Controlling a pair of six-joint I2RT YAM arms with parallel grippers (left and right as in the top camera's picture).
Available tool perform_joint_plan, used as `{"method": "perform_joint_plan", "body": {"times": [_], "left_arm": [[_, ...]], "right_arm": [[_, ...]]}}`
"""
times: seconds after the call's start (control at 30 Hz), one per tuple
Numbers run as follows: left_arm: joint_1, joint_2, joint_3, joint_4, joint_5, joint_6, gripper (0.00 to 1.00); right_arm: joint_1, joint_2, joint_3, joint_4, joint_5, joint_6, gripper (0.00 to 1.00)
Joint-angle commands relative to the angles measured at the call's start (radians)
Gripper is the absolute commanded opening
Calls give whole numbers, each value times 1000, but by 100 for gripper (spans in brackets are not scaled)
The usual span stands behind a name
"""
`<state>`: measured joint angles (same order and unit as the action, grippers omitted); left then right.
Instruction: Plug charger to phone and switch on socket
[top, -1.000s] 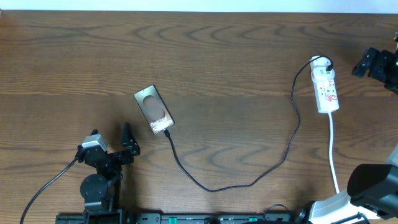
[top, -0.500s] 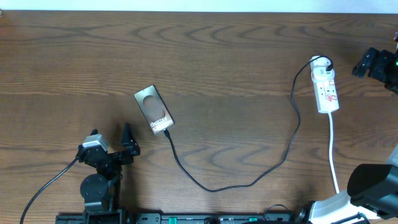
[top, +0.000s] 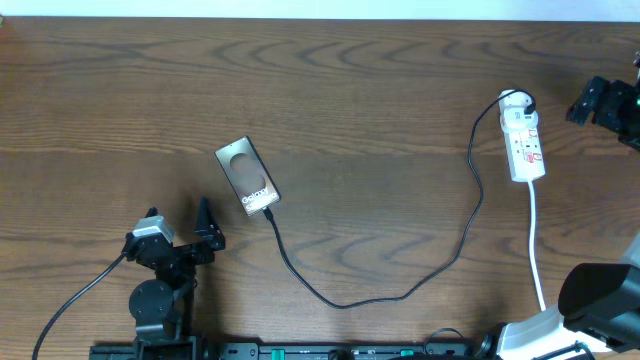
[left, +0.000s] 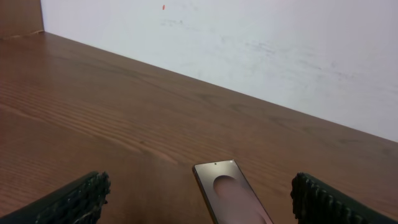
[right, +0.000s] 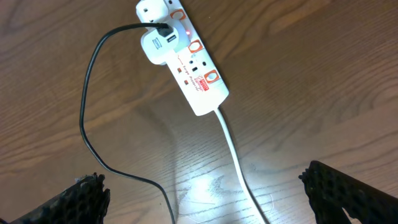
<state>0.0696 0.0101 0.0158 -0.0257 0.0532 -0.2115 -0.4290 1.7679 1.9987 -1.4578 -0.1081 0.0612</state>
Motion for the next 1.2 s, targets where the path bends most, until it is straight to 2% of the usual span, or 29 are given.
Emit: {"method": "perform_joint_plan", "body": {"times": [0.0,0.33,0.5,0.63,0.83,1.0,1.17], "left_arm": [[4,-5,-12,-45,-20,13,95],[4,-5,-12,-45,-20,13,96],[4,-5,-12,-45,-20,13,95],[4,-5,-12,-45,-20,13,95],[4,-5,-12,-45,-20,13,96],[4,-5,-12,-45,-20,13,95],[4,-5,-12,-45,-20,13,95]], "right_arm": [[-6,1,-1,-1,-2,13,99],[0,-4,-2,12,-15,13,99],[59,-51,-87,182,-92,13,99],[135,-162,-293,428,-101,13,99],[242,-422,-727,871,-101,12,99],[285,-644,-1054,1183,-101,13,99],[299,-842,-1337,1419,-100,12,99]]}}
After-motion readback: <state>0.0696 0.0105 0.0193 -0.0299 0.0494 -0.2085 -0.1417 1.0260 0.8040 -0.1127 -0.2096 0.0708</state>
